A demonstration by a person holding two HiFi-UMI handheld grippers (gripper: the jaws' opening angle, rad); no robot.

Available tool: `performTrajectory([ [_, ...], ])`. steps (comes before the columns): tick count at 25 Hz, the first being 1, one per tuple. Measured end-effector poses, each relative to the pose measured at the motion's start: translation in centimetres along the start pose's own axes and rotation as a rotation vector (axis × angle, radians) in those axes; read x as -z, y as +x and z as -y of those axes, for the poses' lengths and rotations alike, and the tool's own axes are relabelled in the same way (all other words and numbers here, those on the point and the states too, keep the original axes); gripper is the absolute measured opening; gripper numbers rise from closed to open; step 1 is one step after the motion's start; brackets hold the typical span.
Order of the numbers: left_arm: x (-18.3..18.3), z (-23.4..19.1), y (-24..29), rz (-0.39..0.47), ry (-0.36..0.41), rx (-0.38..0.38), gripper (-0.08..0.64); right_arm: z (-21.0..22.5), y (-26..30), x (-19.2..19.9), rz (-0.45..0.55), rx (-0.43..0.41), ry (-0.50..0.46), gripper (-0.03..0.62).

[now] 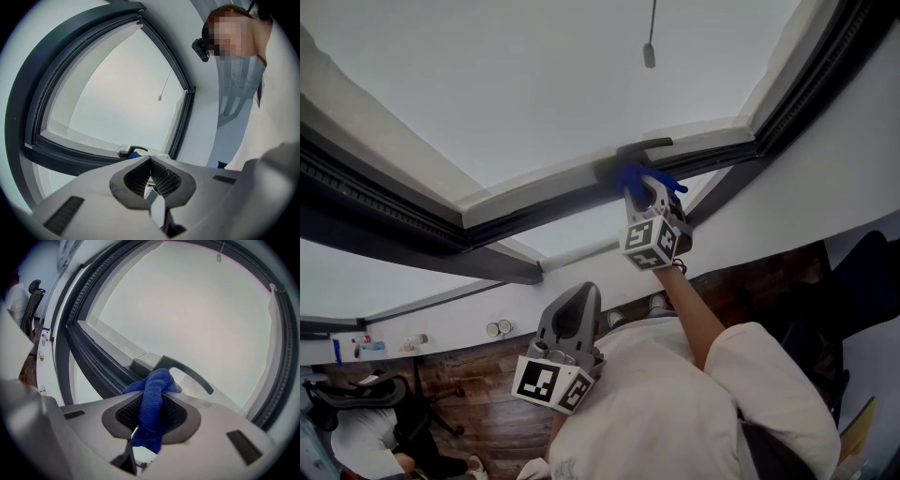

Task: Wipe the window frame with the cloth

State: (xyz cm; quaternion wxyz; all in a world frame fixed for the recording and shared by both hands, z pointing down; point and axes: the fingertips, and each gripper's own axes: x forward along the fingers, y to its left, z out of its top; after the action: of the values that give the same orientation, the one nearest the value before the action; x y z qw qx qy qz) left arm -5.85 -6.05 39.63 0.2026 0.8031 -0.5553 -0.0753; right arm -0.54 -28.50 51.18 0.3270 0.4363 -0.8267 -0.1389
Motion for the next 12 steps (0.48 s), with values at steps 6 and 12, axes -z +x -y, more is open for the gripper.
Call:
performTrajectory([
  [6, 0.2, -0.12, -0.37, -0.006, 0.003, -0.02, 0.009, -0.01, 0.04, -0.1, -0.006, -0.07, 0.062, 0.086],
  [12, 0.23, 0.51, -0.3, -0.016, 0.02, -0.019, 0.009, 0.33, -0.29, -0.12, 0.029, -0.156, 0.165, 0.087],
])
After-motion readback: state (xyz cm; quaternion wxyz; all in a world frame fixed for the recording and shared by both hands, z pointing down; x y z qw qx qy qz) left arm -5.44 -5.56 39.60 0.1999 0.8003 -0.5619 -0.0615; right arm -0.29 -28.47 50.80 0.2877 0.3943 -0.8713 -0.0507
